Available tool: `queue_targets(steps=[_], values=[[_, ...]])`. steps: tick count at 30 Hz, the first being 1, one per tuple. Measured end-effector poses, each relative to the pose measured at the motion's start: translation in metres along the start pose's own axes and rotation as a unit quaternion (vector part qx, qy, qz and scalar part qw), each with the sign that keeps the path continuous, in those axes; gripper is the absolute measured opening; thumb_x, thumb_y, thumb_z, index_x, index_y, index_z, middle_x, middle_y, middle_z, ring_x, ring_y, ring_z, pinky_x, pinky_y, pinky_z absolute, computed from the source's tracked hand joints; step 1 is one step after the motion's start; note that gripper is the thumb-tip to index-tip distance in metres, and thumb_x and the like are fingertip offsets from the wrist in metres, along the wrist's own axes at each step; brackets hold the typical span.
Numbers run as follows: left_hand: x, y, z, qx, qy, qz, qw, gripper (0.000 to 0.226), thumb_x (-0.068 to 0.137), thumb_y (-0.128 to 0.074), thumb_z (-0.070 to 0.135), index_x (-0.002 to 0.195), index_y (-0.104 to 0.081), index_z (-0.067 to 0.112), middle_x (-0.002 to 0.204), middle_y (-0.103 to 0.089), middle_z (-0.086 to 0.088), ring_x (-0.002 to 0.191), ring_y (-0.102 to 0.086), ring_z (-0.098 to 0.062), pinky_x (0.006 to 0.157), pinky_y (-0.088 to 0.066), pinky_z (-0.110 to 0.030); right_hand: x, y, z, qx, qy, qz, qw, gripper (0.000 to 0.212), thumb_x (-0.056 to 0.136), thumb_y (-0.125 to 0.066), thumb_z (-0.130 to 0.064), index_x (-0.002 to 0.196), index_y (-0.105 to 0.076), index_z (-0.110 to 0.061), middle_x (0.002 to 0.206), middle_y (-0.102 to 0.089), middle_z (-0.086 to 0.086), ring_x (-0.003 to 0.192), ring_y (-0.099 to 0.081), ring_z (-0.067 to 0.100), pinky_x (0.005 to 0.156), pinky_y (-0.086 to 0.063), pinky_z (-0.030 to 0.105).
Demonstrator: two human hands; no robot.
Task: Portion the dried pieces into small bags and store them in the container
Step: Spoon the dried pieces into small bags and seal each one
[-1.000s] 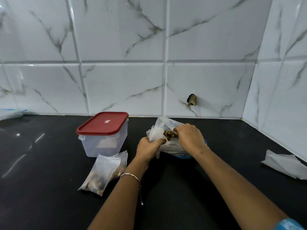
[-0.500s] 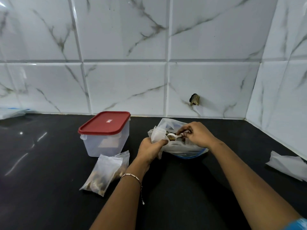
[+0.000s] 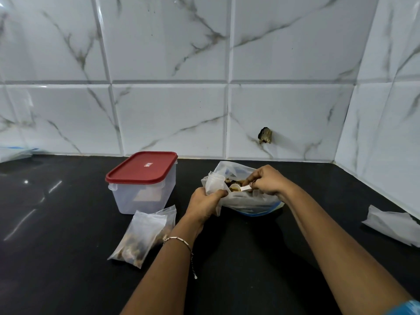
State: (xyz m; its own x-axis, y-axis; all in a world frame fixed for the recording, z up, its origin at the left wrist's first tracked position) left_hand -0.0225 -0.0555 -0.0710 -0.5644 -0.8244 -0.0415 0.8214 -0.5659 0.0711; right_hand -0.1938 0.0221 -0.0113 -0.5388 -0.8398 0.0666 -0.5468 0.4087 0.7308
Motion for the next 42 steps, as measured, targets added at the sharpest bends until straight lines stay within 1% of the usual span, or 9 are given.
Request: queue_targets(steps=[5,11,15,22,25,29,34,39,42], values=[[-0.001,-0.001,0.000,0.002,0.002,-0.009,1.000,0.045,0.088,-0.067,0.027,0.127,-0.052,0.011,0.116,-0.060,-0.007,0.097,-0.060,-0.017,0.069,-0.050,-0.026,-0.009,-0.007,0.008,0.088,-0.054,-0.044,0.994,0.026,0.084,-0.058,0.011,0.093,-0.076,-0.005,0.049,-0.063,-0.007,0.044,-0.035,0.007,0.033,-0.026,0.014],[-0.002,-0.004,-0.003,-0.008,0.018,-0.025,0.999,0.046,0.087,-0.067,0.029,0.124,-0.048,0.010,0.106,-0.057,-0.002,0.094,-0.058,-0.016,0.068,-0.049,-0.026,-0.011,-0.018,0.023,0.172,-0.112,-0.038,0.978,0.023,0.088,-0.056,0.006,0.095,-0.075,-0.004,0.056,-0.064,-0.001,0.045,-0.038,0.008,0.034,-0.028,0.013],[-0.003,-0.006,0.001,0.011,0.005,-0.034,0.999,0.045,0.085,-0.069,0.029,0.124,-0.051,0.014,0.117,-0.058,-0.004,0.103,-0.056,-0.017,0.073,-0.049,-0.025,-0.008,-0.022,0.033,0.252,-0.139,-0.029,0.957,0.023,0.088,-0.056,0.007,0.095,-0.075,-0.003,0.068,-0.066,0.003,0.041,-0.040,0.005,0.035,-0.032,0.012],[-0.005,-0.008,0.008,0.043,-0.028,-0.031,0.998,0.038,0.083,-0.072,0.018,0.116,-0.055,0.017,0.113,-0.061,-0.002,0.102,-0.058,-0.015,0.084,-0.051,-0.028,-0.006,-0.021,0.042,0.286,-0.146,-0.029,0.946,0.024,0.086,-0.057,0.001,0.090,-0.077,-0.011,0.071,-0.073,0.001,0.042,-0.042,0.003,0.035,-0.018,0.015],[-0.005,-0.005,0.011,0.068,-0.040,-0.014,0.997,0.052,0.079,-0.075,0.019,0.124,-0.049,0.018,0.117,-0.057,-0.001,0.108,-0.057,-0.018,0.092,-0.051,-0.035,-0.012,-0.015,0.043,0.315,-0.146,-0.026,0.938,0.026,0.087,-0.053,0.002,0.090,-0.076,-0.010,0.079,-0.074,0.005,0.045,-0.041,0.004,0.033,-0.018,0.015],[-0.006,-0.009,0.011,0.092,-0.045,-0.032,0.994,0.065,0.072,-0.079,0.023,0.130,-0.049,0.022,0.127,-0.053,-0.005,0.113,-0.055,-0.021,0.098,-0.050,-0.041,-0.025,-0.003,0.045,0.361,-0.146,-0.015,0.921,0.025,0.090,-0.050,0.003,0.093,-0.073,-0.005,0.067,-0.070,0.002,0.044,-0.038,0.004,0.031,-0.017,0.014],[-0.003,-0.012,0.008,0.125,-0.048,-0.034,0.990,0.100,0.040,-0.076,0.052,0.133,-0.048,0.028,0.131,-0.049,-0.006,0.115,-0.054,-0.024,0.100,-0.050,-0.045,-0.036,0.006,0.043,0.395,-0.136,-0.010,0.908,0.021,0.090,-0.053,0.001,0.091,-0.073,-0.005,0.077,-0.072,0.004,0.041,-0.038,0.003,0.031,-0.017,0.013],[-0.003,-0.013,0.009,0.130,-0.052,-0.041,0.989,0.092,0.049,-0.082,0.045,0.134,-0.050,0.025,0.133,-0.047,-0.007,0.117,-0.053,-0.025,0.101,-0.049,-0.046,-0.041,0.007,0.019,0.413,-0.100,-0.035,0.905,0.020,0.089,-0.054,0.001,0.093,-0.073,-0.004,0.075,-0.069,0.004,0.046,-0.037,0.005,0.032,-0.019,0.014],[-0.002,-0.013,0.008,0.136,-0.054,-0.042,0.988,0.107,0.039,-0.078,0.055,0.137,-0.046,0.025,0.136,-0.046,-0.005,0.120,-0.052,-0.024,0.101,-0.049,-0.046,-0.043,0.006,0.005,0.394,-0.079,-0.048,0.915,0.020,0.088,-0.054,0.000,0.093,-0.074,-0.005,0.073,-0.068,0.004,0.046,-0.037,0.005,0.034,-0.019,0.014]])
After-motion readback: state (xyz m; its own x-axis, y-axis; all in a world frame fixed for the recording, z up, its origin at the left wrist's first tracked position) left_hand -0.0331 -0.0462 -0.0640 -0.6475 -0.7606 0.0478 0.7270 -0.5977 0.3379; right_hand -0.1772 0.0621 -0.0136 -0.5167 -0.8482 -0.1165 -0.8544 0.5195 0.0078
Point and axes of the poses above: each hand's wrist, its own x-axis towards the middle knuckle, its own y-axis out of the back of the hand, z = x × y, the point moved 10 cm from there along x, towards the middle knuckle
